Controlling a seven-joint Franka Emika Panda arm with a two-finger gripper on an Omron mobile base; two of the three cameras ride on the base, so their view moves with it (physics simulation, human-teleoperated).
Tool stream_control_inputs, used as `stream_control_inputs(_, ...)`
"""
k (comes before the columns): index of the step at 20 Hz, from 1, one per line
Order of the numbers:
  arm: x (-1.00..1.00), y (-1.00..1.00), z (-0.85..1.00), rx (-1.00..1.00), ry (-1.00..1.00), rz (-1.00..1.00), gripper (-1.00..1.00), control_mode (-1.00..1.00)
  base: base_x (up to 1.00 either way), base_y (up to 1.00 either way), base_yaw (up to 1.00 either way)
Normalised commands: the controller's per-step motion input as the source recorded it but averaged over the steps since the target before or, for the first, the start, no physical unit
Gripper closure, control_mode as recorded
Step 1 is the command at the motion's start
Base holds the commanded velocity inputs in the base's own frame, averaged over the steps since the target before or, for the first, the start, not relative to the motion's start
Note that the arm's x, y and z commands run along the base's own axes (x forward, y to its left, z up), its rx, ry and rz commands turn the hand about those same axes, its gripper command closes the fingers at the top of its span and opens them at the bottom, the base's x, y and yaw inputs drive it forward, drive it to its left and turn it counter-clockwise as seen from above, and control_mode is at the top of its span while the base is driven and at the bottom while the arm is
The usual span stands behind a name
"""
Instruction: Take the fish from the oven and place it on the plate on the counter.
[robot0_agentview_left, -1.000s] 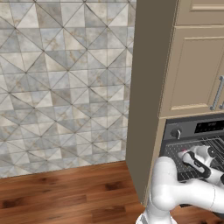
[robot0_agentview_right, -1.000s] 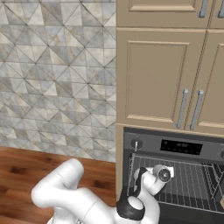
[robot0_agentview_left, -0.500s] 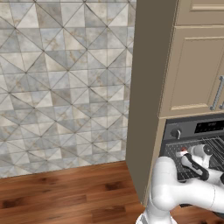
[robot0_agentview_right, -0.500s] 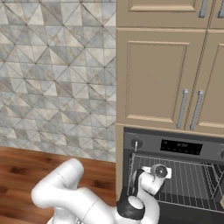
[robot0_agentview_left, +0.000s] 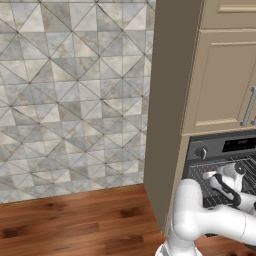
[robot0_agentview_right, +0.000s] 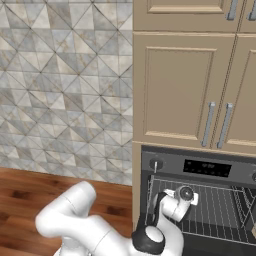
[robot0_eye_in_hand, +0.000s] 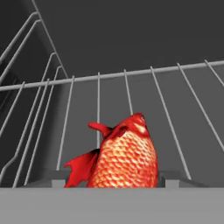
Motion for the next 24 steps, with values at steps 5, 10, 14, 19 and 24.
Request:
stream_control_inputs(5,-0.29,-0.23,0.04,0.05,-0.02,-0.01,1.00,-1.00,0.00,0.00,0.00)
stream_control_inputs(10,-0.58,-0.22,0.38,0.10,-0.14,0.00,1.00,-1.00,0.00,0.00,0.00)
stream_control_inputs(14,-0.94,-0.14,0.51,0.10,-0.15,0.00,1.00,-1.00,0.00,0.00,0.00)
stream_control_inputs(19,-1.00,0.00,0.77,0.05,-0.09,0.00,1.00,-1.00,0.00,0.00,0.00)
stream_control_inputs(24,-1.00,0.00,1.00,0.01,0.00,0.03,1.00,-1.00,0.00,0.00,0.00)
